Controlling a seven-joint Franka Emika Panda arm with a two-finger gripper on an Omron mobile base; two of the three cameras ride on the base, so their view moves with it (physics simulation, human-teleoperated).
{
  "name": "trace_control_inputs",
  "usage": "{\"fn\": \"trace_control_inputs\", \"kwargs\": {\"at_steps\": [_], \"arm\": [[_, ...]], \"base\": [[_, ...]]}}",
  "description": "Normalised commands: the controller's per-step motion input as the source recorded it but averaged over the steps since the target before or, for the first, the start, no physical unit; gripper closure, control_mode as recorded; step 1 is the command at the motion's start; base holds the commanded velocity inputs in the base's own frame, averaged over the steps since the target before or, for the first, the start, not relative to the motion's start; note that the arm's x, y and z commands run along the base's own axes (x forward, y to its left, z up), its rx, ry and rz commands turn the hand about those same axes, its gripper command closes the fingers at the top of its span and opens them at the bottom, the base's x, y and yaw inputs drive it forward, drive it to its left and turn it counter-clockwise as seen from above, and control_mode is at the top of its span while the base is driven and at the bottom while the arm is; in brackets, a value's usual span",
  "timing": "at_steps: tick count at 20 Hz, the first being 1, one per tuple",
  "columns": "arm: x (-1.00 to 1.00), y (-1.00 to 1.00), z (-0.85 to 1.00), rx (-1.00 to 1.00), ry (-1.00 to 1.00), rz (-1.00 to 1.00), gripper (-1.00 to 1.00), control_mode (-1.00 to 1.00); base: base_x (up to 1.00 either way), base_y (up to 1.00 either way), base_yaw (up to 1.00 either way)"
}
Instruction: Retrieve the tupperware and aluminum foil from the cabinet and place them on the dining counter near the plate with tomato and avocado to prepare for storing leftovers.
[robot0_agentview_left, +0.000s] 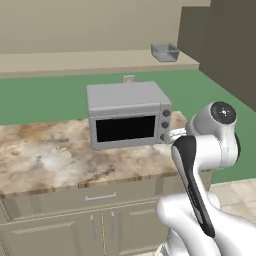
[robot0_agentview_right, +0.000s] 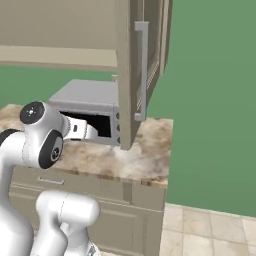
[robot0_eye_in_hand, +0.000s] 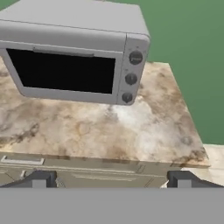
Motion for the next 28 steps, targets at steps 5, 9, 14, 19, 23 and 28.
{"fn": "trace_control_inputs", "kwargs": {"at_steps": [5, 9, 14, 19, 23, 28], "arm": [[0.00, 0.00, 0.00, 0.00, 0.00, 0.00, -1.00, 1.00], [0.00, 0.00, 0.00, 0.00, 0.00, 0.00, -1.00, 1.00], [0.00, 0.00, 0.00, 0.00, 0.00, 0.00, -1.00, 1.00], [0.00, 0.00, 0.00, 0.00, 0.00, 0.00, -1.00, 1.00], [0.08, 0.04, 0.14, 0.00, -0.05, -0.03, -1.00, -1.00], [0.12, 0.07, 0.49, 0.00, -0.10, -0.03, -1.00, -1.00]], "base": [[0.60, 0.24, -0.19], [0.57, 0.19, -0.18], [0.46, 0.28, -0.15], [0.31, 0.22, -0.10], [0.09, 0.06, -0.04], [0.00, 0.00, 0.00]]}}
